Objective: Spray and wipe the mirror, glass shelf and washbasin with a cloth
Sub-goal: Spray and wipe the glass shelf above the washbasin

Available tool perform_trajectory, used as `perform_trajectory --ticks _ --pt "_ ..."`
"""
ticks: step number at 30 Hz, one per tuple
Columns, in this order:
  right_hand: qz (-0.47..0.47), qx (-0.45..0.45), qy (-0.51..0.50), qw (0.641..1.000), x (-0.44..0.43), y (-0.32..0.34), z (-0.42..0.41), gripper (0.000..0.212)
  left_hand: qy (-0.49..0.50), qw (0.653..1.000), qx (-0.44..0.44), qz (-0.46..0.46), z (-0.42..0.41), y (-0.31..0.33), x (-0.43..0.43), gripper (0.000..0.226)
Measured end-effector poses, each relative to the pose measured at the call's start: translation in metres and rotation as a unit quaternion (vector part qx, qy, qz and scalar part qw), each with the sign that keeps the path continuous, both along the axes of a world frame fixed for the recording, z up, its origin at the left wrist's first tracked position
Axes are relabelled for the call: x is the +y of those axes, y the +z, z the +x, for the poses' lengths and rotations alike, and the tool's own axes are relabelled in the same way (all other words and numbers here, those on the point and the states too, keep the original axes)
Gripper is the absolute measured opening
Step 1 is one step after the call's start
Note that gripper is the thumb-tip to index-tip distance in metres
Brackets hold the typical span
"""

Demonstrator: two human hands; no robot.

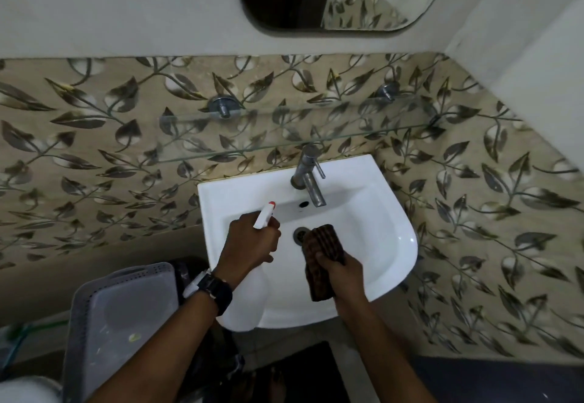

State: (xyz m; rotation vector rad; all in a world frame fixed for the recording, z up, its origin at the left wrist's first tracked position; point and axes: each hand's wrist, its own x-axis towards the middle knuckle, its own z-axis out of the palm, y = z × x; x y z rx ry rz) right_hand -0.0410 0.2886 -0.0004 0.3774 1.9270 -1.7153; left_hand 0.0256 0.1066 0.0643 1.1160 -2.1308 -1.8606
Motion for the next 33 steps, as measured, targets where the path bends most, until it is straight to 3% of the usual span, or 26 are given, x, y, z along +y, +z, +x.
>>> perform_trajectory --ticks 4,7,12,18,23,26,33 --pt "0.036 0.011 0.011 0.999 0.003 -0.003 0.006 0.024 -0.111 0.994 0.007 -0.006 -0.044 0.017 0.017 0.012" --pt "0.049 0.010 0.006 0.999 0.007 -0.003 0.011 0.019 -0.174 0.983 0.017 -0.055 -0.071 0.020 0.034 0.023" --pt "0.064 0.015 -0.009 0.998 0.016 -0.001 0.015 0.008 -0.100 0.992 0.008 -0.073 -0.092 0.012 0.053 0.025" --pt "0.071 -0.009 -0.041 0.997 0.025 -0.002 0.019 0.024 -0.121 0.990 0.024 -0.067 -0.093 0.001 0.062 0.027" --pt "0.073 -0.009 -0.058 0.996 0.035 0.000 0.027 0.017 -0.176 0.982 0.033 -0.054 -0.098 0.003 0.069 0.026" --pt "0.076 -0.010 -0.066 0.995 0.034 0.000 0.036 0.016 -0.266 0.963 0.015 -0.028 -0.102 0.014 0.076 0.018" --pt "0.071 0.006 -0.048 0.996 0.026 -0.006 0.053 0.019 -0.429 0.900 -0.040 -0.067 -0.104 0.016 0.083 0.013"
